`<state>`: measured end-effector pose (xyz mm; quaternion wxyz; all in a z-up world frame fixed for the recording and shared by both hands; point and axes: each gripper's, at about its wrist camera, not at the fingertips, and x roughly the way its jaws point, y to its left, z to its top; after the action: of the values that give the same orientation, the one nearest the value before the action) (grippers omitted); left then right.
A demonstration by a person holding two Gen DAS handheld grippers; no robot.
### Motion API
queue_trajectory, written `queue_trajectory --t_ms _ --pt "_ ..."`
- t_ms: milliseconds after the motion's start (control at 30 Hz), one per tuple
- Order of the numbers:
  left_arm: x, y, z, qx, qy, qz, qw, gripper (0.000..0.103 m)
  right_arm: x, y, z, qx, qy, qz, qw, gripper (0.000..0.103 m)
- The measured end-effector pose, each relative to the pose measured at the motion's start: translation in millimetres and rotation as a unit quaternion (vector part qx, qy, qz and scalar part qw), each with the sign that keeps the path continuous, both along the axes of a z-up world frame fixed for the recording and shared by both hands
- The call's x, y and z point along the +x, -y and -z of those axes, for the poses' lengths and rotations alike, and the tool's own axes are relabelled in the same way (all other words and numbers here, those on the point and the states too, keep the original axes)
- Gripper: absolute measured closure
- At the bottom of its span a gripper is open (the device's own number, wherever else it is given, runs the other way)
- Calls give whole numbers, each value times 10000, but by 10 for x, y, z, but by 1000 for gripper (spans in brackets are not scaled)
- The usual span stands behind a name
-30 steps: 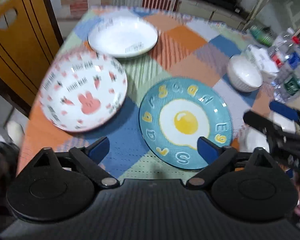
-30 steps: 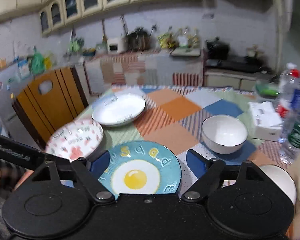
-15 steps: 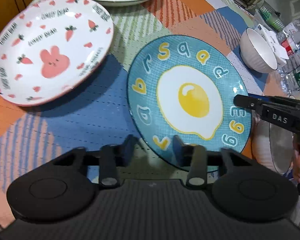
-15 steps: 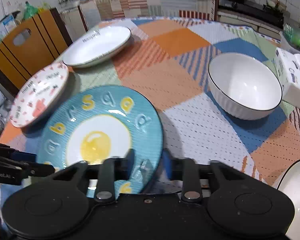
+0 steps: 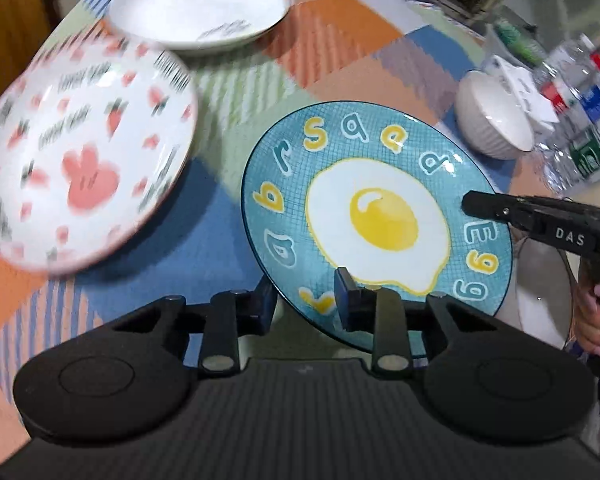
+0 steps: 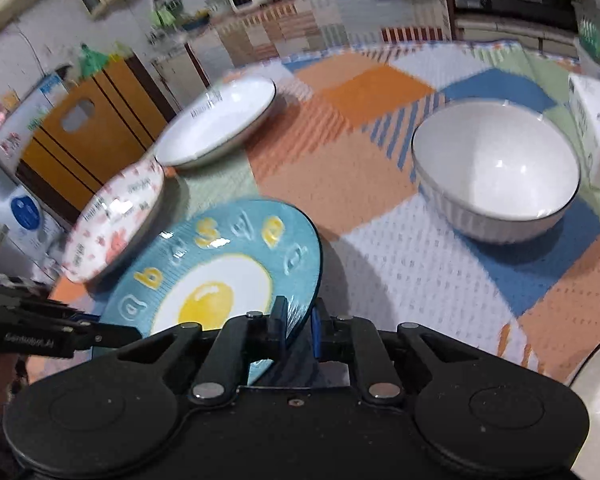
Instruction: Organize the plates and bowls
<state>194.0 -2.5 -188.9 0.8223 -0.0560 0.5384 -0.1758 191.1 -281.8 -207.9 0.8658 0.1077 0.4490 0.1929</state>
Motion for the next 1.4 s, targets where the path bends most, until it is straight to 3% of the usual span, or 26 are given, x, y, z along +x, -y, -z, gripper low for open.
queue_trajectory --t_ms 133,333,567,733,933,1100,1267,1400 --pt "192 126 -201 206 515 277 9981 74 56 130 -99 217 227 306 9990 87" --pt "730 185 -195 382 559 461 9966 74 261 86 -117 -63 394 434 9983 84" --pt "1136 231 49 451 252 588 9969 74 523 81 73 -190 172 540 9982 84" --pt "1169 266 186 405 147 573 9974 74 515 6 114 -543 150 491 9972 82" --pt "1134 287 257 425 33 589 9974 73 544 -216 131 -1335 -15 553 9895 74" --pt "1144 297 220 512 -121 647 9965 74 599 -246 100 -1393 -319 903 9856 74" --pt "1066 294 59 635 -217 800 9945 71 516 -370 -46 -1925 -394 1257 9724 73" --pt "1004 255 -108 809 -230 899 9924 69 326 -350 -289 -1656 -325 1471 9746 70"
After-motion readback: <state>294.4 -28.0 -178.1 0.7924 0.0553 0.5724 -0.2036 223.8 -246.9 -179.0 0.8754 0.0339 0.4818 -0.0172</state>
